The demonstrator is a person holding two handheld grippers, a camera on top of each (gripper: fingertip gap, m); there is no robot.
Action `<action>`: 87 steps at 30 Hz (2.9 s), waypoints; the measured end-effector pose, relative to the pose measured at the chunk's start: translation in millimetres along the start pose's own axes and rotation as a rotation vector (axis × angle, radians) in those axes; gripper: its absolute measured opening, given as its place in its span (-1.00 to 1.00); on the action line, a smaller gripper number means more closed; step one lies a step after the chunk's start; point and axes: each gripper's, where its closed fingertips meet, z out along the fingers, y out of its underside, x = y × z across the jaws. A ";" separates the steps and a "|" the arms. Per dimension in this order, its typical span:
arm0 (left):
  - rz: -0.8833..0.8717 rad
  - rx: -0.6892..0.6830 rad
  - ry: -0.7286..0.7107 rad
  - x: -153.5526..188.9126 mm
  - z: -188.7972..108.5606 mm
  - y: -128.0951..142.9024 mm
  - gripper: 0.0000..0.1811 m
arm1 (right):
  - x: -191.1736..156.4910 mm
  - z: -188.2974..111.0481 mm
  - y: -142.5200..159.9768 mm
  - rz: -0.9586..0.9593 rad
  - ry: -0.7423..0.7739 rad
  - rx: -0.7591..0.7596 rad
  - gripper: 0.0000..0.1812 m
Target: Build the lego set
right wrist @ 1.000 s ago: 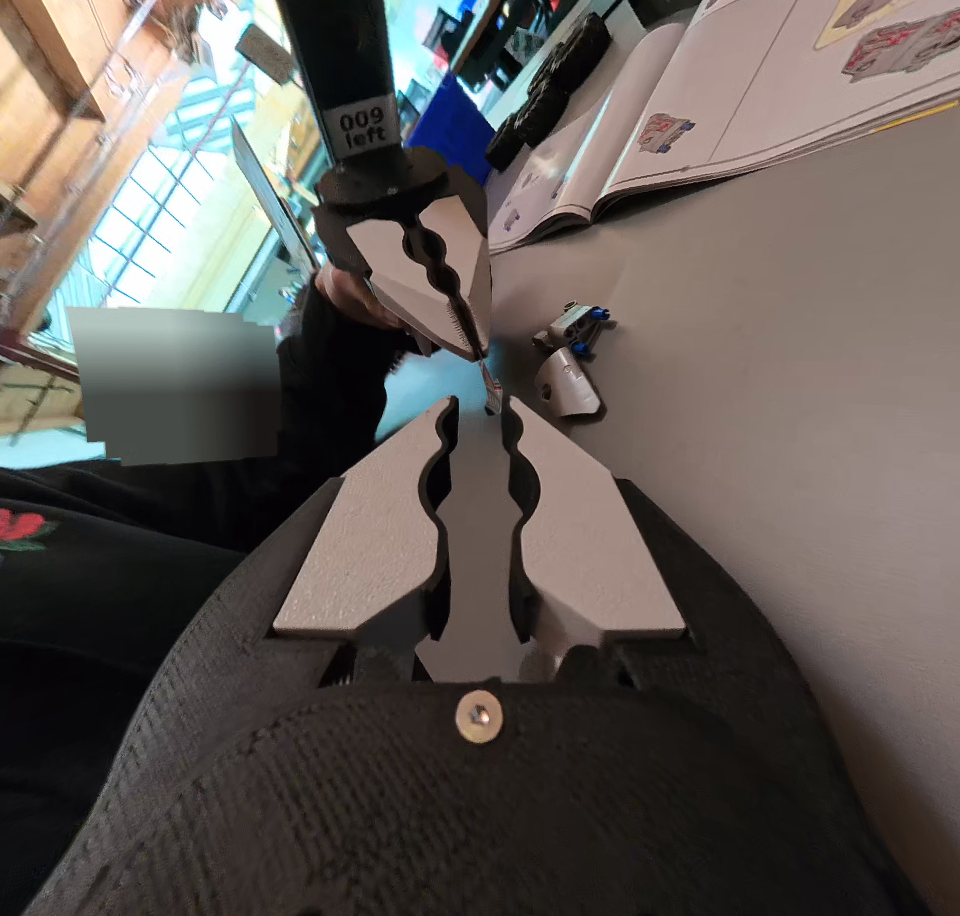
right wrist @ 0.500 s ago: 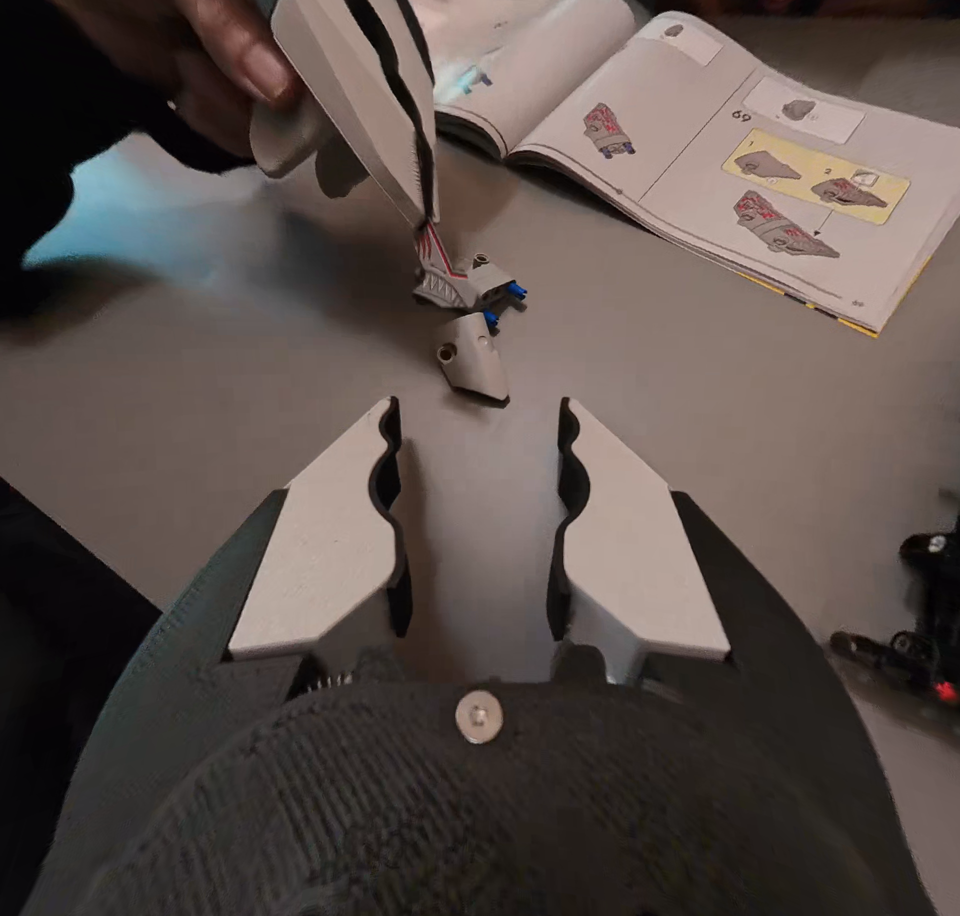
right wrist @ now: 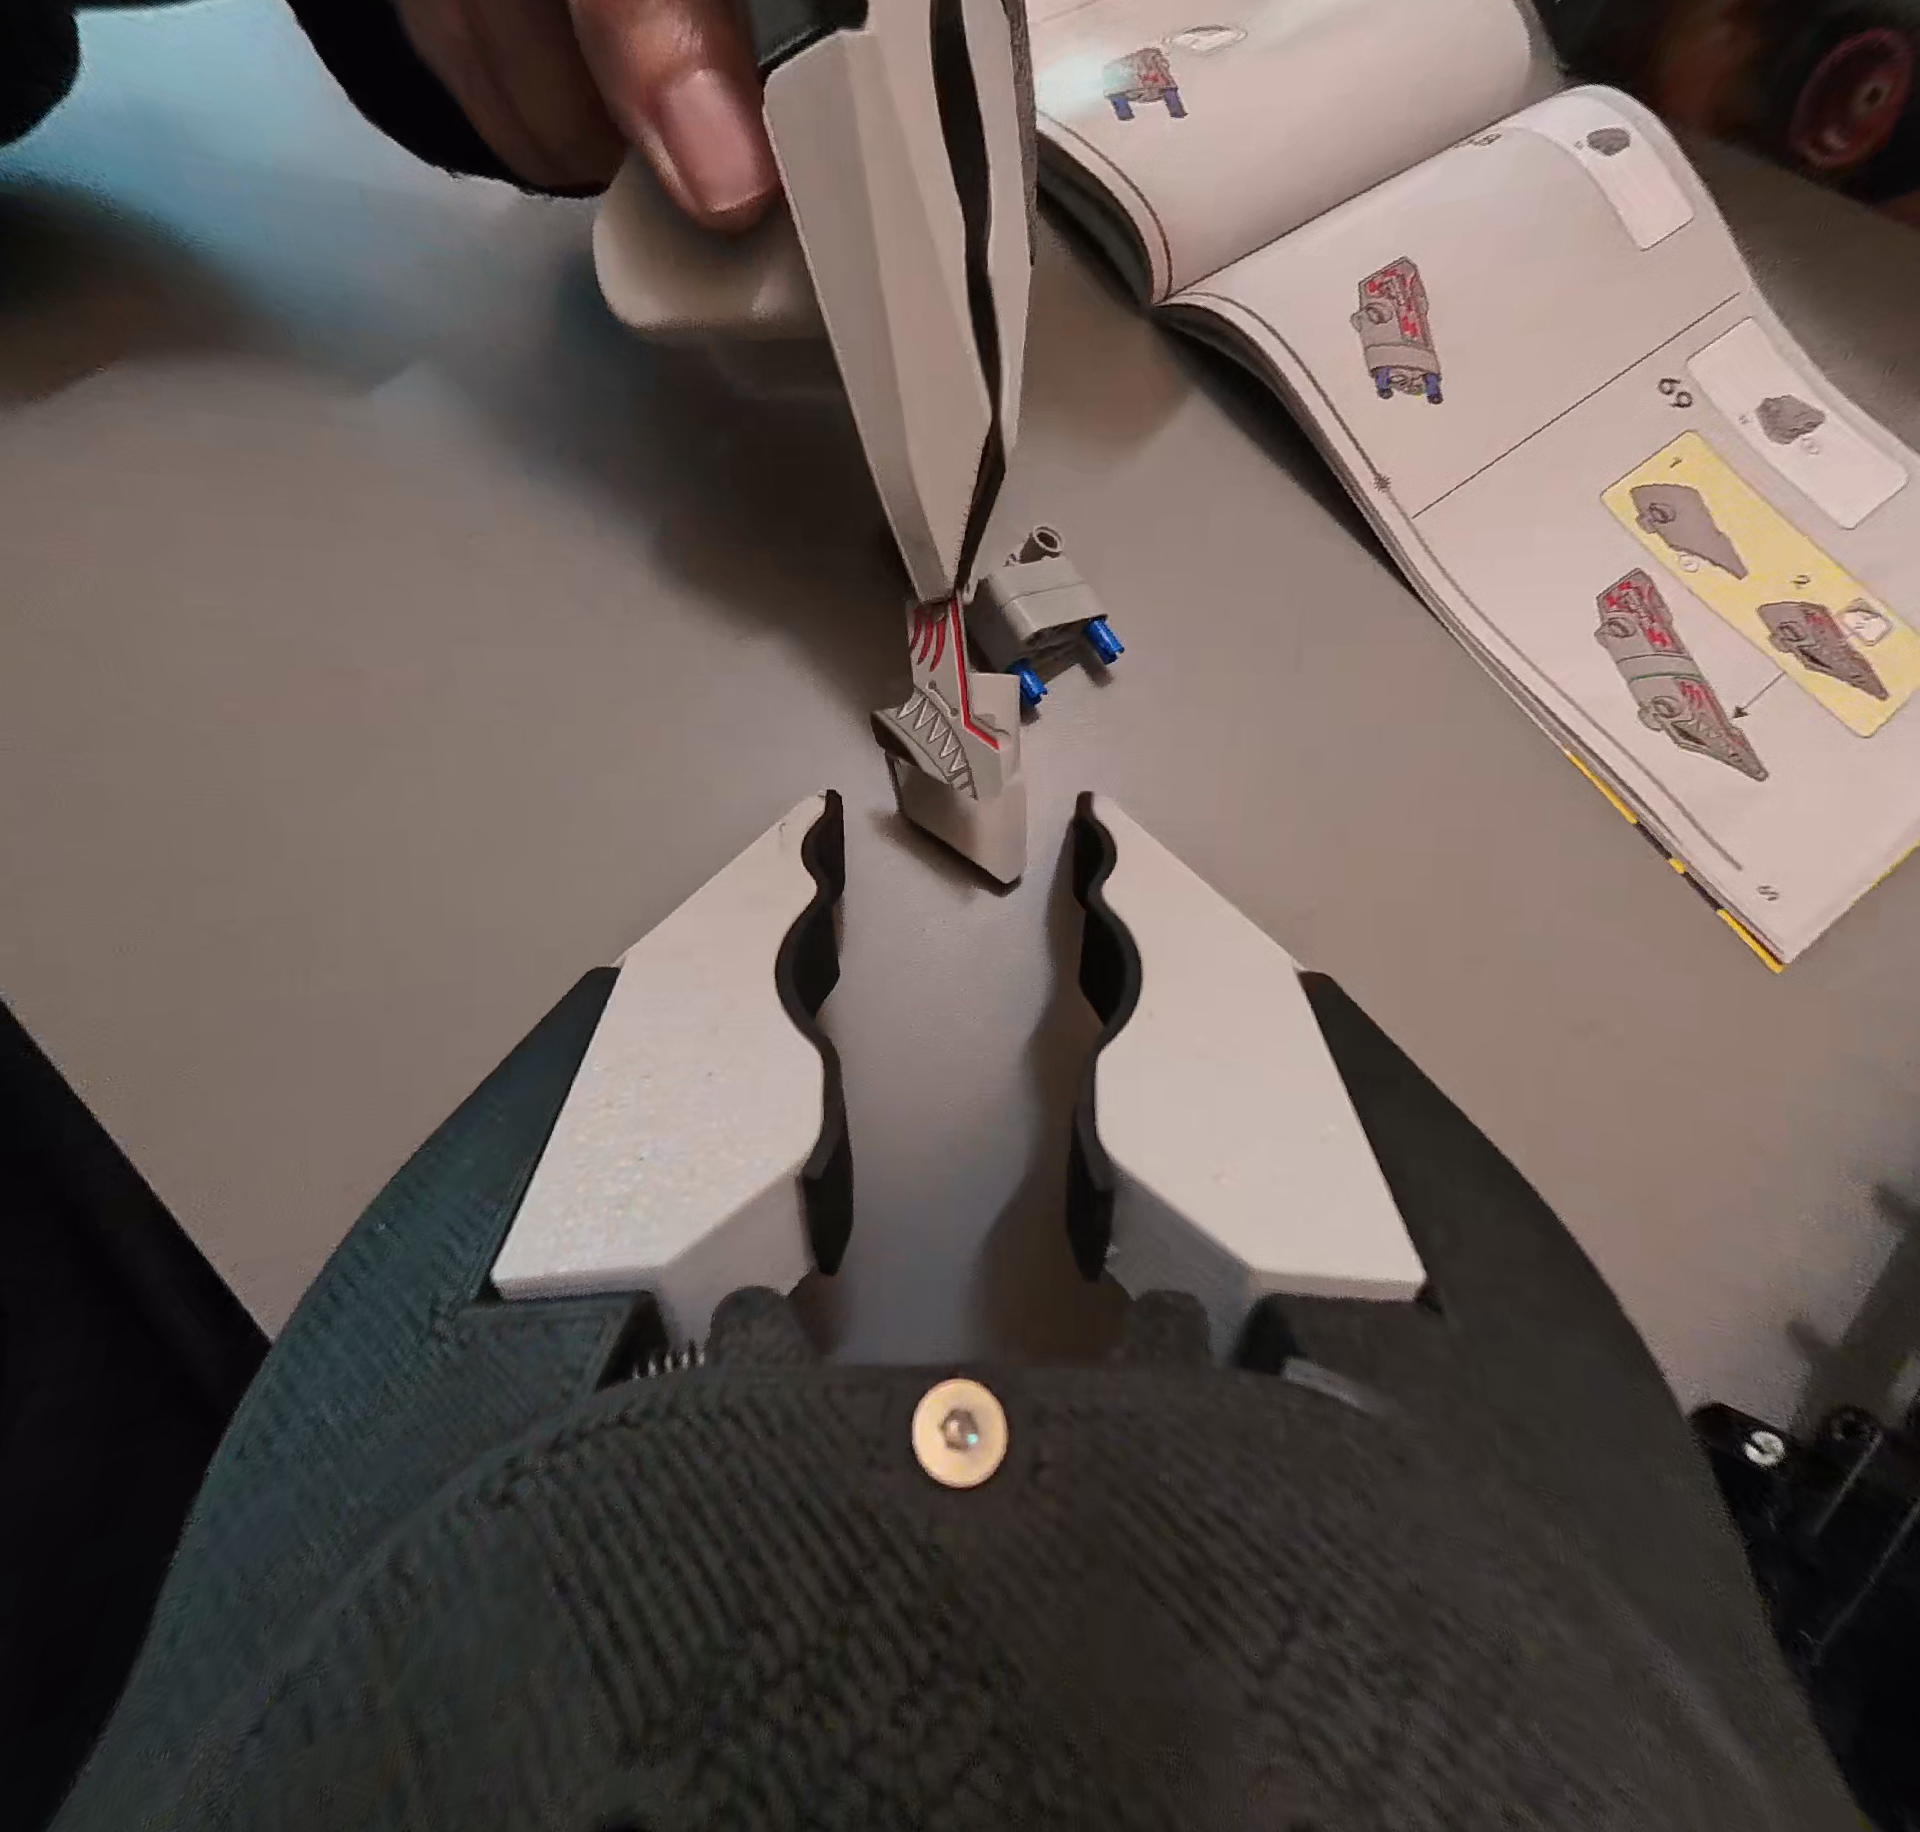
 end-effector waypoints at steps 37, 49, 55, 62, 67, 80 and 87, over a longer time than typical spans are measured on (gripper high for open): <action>-0.060 0.153 -0.054 1.4 8.4 9.7 -1.00 | -10.9 -2.2 2.8 -0.176 -0.256 0.006 -0.77; -0.088 0.146 -0.016 -1.0 9.6 11.1 -1.00 | -8.8 -2.0 2.0 -0.196 -0.221 0.014 -0.72; -0.123 0.113 0.027 -6.9 8.4 9.8 -1.00 | -9.7 -2.1 2.4 -0.190 -0.232 0.011 -0.73; -0.126 0.119 0.048 -4.6 9.8 10.4 -1.00 | -10.5 -2.3 2.3 -0.207 -0.224 0.015 -0.75; -0.117 0.111 0.016 -6.0 10.7 11.2 -1.00 | -11.1 -2.4 2.3 -0.216 -0.220 0.018 -0.76; -0.026 0.020 -0.066 2.3 9.5 3.0 -1.00 | -8.6 -2.9 1.7 -0.241 -0.170 0.030 -0.71; -0.024 -0.012 -0.053 1.8 9.7 3.9 -1.00 | -12.9 -7.4 7.2 -0.137 -0.211 0.004 -0.70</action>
